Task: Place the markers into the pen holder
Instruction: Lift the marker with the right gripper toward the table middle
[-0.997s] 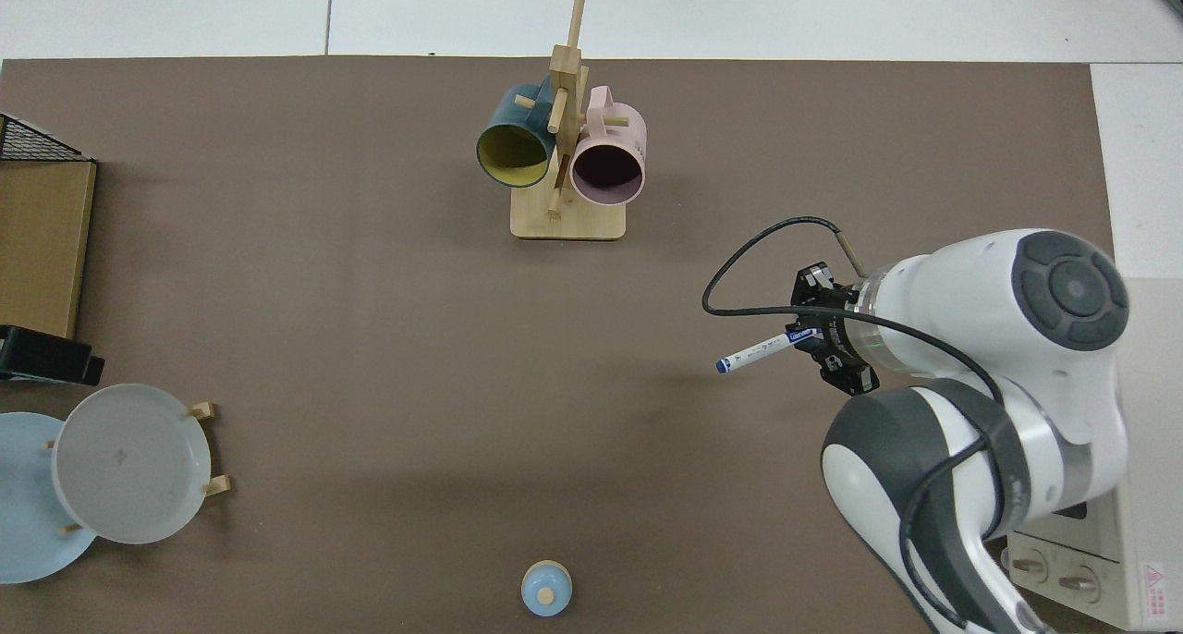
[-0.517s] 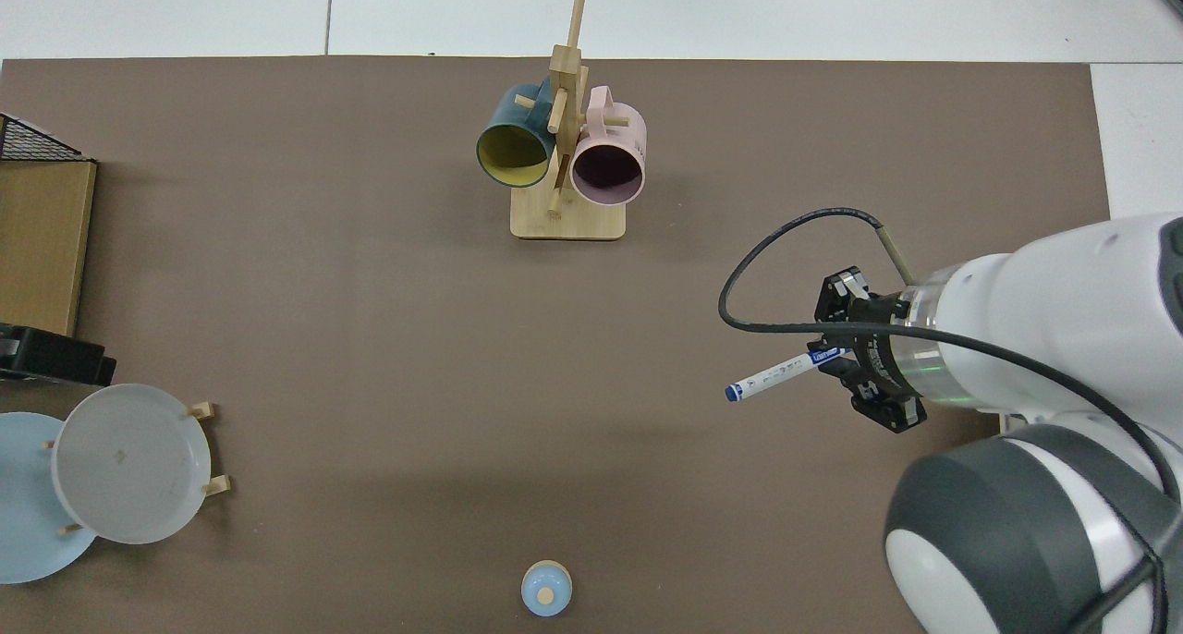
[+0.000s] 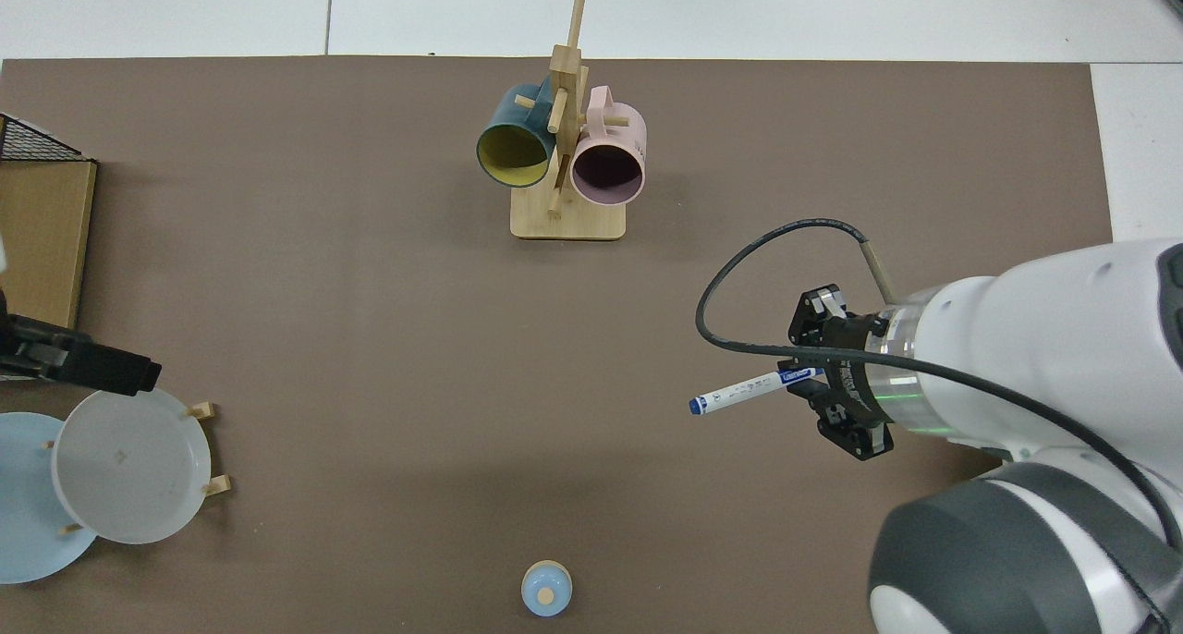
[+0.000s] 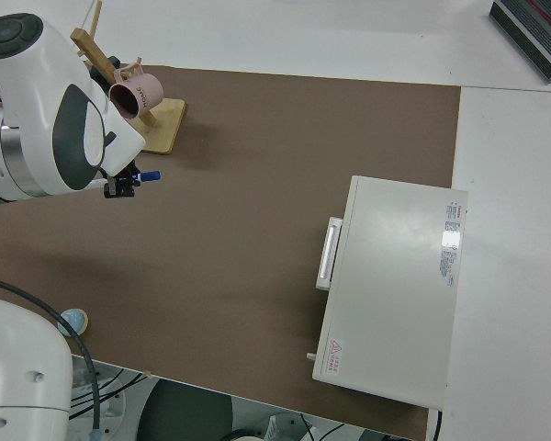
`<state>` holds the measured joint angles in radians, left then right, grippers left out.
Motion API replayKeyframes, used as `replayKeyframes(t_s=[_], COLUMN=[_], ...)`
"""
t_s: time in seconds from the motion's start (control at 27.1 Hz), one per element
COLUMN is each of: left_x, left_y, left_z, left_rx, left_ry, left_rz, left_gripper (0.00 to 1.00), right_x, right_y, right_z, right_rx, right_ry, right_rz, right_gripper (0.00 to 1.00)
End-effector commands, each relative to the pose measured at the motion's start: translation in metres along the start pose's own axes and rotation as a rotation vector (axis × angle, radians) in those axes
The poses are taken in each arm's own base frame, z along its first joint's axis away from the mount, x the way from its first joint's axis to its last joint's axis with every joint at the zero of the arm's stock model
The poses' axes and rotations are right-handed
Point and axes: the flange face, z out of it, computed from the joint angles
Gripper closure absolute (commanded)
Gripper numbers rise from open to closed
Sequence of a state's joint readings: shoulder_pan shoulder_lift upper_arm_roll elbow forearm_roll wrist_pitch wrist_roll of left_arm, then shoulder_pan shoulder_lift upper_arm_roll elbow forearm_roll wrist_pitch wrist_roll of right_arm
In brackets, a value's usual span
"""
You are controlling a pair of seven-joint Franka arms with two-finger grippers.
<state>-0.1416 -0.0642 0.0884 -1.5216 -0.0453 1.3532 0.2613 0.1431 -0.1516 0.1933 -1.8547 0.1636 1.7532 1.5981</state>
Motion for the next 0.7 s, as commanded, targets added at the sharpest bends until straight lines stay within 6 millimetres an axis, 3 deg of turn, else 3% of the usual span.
replayKeyframes(t_s=[0.0,0.37,0.52,0.66], left_x=[0.003,0.018,0.02,0.027], left_y=[0.029,0.1,0.116,0.135], left_z=[-0.002,-0.006,-0.006,-0.011], left_rx=[-0.003,-0.097,-0.137,-0.144], left_ry=[0.018,0.093,0.126,0.201], left_rz=[0.115,0.387,0.569,0.644], left_gripper=[0.0,0.01,0.02,0.04], right_x=[-0.024,-0.048,-0.057,-0.06], right_y=[-0.001,-0.005,-0.005,-0.008], right_z=[-0.001,-0.008,-0.009,-0.01], right_rx=[0.002,0.05,0.06,0.083], right_ry=[-0.025,-0.07,-0.095,-0.108], right_rz=[0.068,0.151,0.161,0.182], right_gripper=[1.0,1.0,1.0,1.0])
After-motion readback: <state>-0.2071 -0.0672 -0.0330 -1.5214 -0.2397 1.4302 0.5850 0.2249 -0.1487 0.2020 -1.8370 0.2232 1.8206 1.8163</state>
